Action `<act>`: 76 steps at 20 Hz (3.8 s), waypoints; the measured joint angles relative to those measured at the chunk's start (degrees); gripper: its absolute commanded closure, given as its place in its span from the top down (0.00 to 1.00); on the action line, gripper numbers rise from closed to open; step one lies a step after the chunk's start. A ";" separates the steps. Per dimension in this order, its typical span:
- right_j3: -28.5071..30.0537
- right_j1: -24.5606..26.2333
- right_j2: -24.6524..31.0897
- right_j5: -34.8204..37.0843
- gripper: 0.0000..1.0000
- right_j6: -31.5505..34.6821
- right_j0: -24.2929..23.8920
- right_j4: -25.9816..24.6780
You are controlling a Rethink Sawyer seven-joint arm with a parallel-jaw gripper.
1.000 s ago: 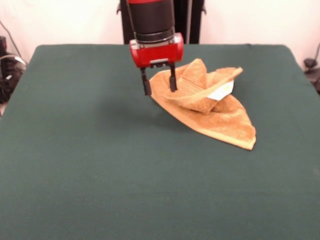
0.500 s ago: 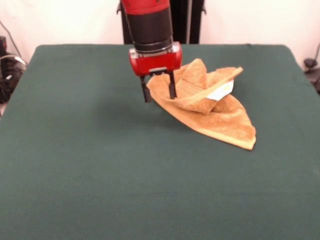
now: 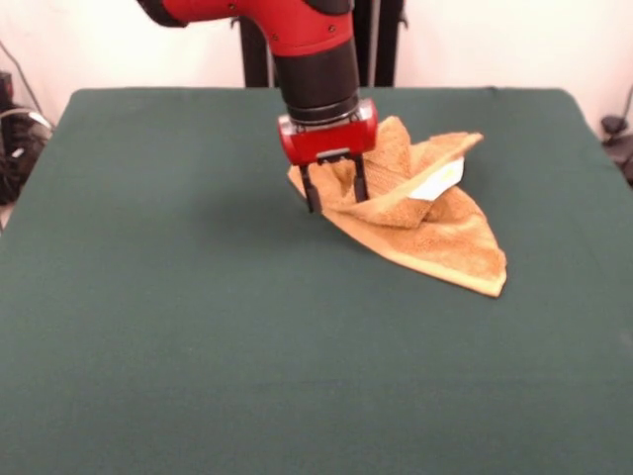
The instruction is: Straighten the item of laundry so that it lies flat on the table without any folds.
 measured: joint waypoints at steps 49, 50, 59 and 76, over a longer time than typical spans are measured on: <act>-3.04 -11.60 -5.10 -1.77 1.00 0.00 7.60 -0.04; -3.10 -11.59 -5.14 -1.77 1.00 0.00 7.63 -0.04; -3.50 -11.51 -6.24 -1.77 1.00 0.00 9.08 0.02; -3.40 -6.64 -4.55 -1.77 1.00 0.00 6.96 0.08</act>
